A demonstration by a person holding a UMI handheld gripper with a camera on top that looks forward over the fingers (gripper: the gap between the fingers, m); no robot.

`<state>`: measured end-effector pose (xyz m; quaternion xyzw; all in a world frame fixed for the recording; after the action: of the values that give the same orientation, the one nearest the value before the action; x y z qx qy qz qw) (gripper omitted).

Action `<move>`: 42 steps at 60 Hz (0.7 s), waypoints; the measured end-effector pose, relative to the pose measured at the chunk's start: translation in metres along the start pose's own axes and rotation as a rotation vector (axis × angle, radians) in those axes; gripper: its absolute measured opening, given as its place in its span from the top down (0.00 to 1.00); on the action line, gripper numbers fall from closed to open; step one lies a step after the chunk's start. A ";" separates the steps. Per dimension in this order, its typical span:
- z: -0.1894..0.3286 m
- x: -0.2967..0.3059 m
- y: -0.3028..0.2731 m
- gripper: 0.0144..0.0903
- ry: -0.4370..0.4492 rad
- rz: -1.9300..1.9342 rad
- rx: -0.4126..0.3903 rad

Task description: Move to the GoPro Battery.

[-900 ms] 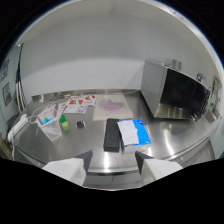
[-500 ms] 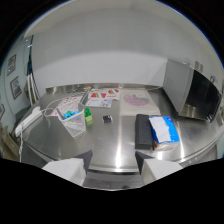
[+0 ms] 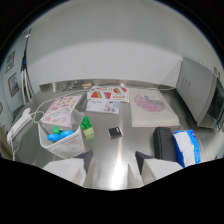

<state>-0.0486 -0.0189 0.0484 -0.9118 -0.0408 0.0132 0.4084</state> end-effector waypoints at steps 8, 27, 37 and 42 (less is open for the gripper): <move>0.029 0.001 -0.012 0.09 0.010 -0.007 -0.012; 0.072 0.010 -0.022 0.12 0.042 -0.028 -0.036; 0.076 0.012 -0.022 0.11 0.044 -0.024 -0.048; 0.077 0.012 -0.022 0.11 0.046 -0.026 -0.049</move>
<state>-0.0422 0.0536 0.0134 -0.9210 -0.0436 -0.0143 0.3867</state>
